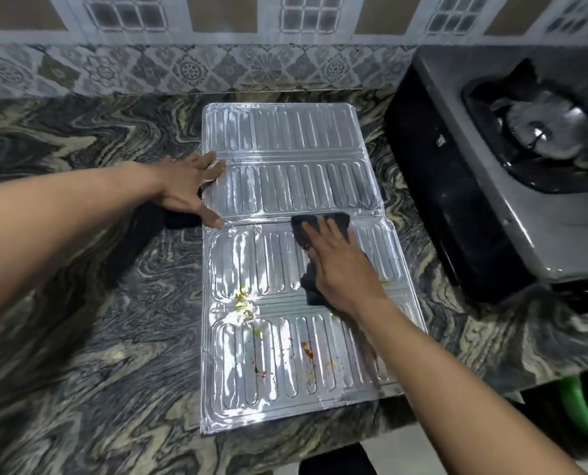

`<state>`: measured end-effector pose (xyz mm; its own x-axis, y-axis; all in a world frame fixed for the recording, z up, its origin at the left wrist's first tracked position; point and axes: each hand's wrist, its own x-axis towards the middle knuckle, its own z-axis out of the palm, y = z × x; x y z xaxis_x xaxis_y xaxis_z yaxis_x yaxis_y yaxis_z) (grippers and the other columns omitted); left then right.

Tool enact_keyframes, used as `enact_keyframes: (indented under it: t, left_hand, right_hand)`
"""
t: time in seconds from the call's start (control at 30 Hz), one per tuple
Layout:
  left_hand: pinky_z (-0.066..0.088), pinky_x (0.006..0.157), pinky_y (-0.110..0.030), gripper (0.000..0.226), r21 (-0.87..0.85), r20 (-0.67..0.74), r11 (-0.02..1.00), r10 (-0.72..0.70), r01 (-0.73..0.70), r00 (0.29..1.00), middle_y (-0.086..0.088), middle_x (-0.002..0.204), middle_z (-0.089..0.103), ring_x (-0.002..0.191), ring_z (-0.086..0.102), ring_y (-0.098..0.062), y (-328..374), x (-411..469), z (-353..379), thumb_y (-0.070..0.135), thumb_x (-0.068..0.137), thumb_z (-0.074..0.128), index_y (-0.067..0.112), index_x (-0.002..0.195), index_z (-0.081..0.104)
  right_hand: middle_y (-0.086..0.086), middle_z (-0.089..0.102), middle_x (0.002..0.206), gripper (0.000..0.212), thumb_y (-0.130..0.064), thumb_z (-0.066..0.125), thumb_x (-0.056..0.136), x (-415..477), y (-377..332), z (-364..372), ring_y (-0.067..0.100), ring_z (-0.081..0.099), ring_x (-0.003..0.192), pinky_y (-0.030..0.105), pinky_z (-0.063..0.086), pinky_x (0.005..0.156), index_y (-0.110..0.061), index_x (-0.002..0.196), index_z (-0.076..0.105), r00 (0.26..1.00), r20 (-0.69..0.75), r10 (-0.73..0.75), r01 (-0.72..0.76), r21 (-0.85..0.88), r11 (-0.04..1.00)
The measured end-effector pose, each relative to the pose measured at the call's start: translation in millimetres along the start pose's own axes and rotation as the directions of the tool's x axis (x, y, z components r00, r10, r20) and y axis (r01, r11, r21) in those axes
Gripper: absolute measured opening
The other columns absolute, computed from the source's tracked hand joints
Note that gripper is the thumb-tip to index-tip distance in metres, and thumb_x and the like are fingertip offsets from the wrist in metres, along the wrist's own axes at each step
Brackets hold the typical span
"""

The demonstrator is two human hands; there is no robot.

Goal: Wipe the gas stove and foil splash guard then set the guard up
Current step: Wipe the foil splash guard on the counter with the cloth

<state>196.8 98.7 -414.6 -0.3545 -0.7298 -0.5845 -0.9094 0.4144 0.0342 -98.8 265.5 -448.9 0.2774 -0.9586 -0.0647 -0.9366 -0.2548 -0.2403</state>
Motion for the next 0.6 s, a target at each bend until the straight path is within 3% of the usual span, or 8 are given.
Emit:
enact_keyframes:
  t: [0.13, 0.2, 0.37, 0.5, 0.6]
  left_hand:
    - [0.000, 0.116, -0.063, 0.142, 0.010, 0.014, 1.000, -0.026, 0.026, 1.000, 0.005, 0.161, -0.026, 0.151, -0.014, -0.021, 6, -3, -4, 0.099, 0.045, 0.049, 0.033, 0.153, -0.017]
    - [0.001, 0.116, -0.064, 0.136, 0.018, 0.007, 0.998, -0.057, 0.057, 0.998, 0.004, 0.162, -0.023, 0.151, -0.012, -0.023, 13, -7, -7, 0.092, 0.054, 0.054, 0.032, 0.153, -0.015]
    - [0.006, 0.119, -0.060, 0.120, -0.012, -0.030, 0.998, -0.064, 0.063, 0.998, 0.004, 0.163, -0.019, 0.152, -0.007, -0.023, 24, -30, 8, 0.087, 0.064, 0.051, 0.037, 0.154, -0.010]
    - [0.000, 0.118, -0.061, 0.118, -0.056, -0.041, 0.995, -0.084, 0.082, 0.996, 0.006, 0.162, -0.022, 0.151, -0.012, -0.021, 23, -36, 17, 0.084, 0.065, 0.056, 0.041, 0.153, -0.011]
    - [0.007, 0.118, -0.062, 0.118, -0.038, -0.048, 0.995, -0.092, 0.090, 0.995, 0.005, 0.163, -0.019, 0.152, -0.008, -0.021, 24, -32, 16, 0.084, 0.065, 0.057, 0.041, 0.153, -0.010]
  right_hand:
    - [0.014, 0.017, 0.162, 0.054, -0.019, 0.030, 0.102, -14, 39, -9, 0.026, 0.008, 0.150, 0.045, 0.004, 0.121, -0.012, 0.154, 0.018, 0.965, -0.064, 0.254, -0.253, 0.025, 0.967]
    - [0.016, 0.020, 0.160, 0.053, -0.018, 0.030, 0.101, -16, 42, -7, 0.028, 0.010, 0.150, 0.048, 0.005, 0.121, -0.009, 0.153, 0.020, 0.947, -0.096, 0.307, -0.305, 0.039, 0.952]
    - [0.018, 0.027, 0.158, 0.054, -0.018, 0.032, 0.100, -10, 47, -6, 0.030, 0.014, 0.149, 0.051, 0.008, 0.120, -0.007, 0.151, 0.021, 0.944, -0.107, 0.312, -0.310, 0.035, 0.950]
    - [0.019, 0.017, 0.160, 0.059, -0.018, 0.036, 0.100, -9, 54, -12, 0.032, 0.008, 0.149, 0.052, 0.007, 0.120, -0.009, 0.153, 0.014, 0.956, -0.032, 0.290, -0.290, 0.017, 0.957]
    - [0.020, 0.013, 0.161, 0.055, -0.023, 0.029, 0.103, -31, 42, -8, 0.033, 0.006, 0.150, 0.052, 0.006, 0.120, -0.009, 0.154, 0.014, 0.937, -0.052, 0.345, -0.343, 0.038, 0.939]
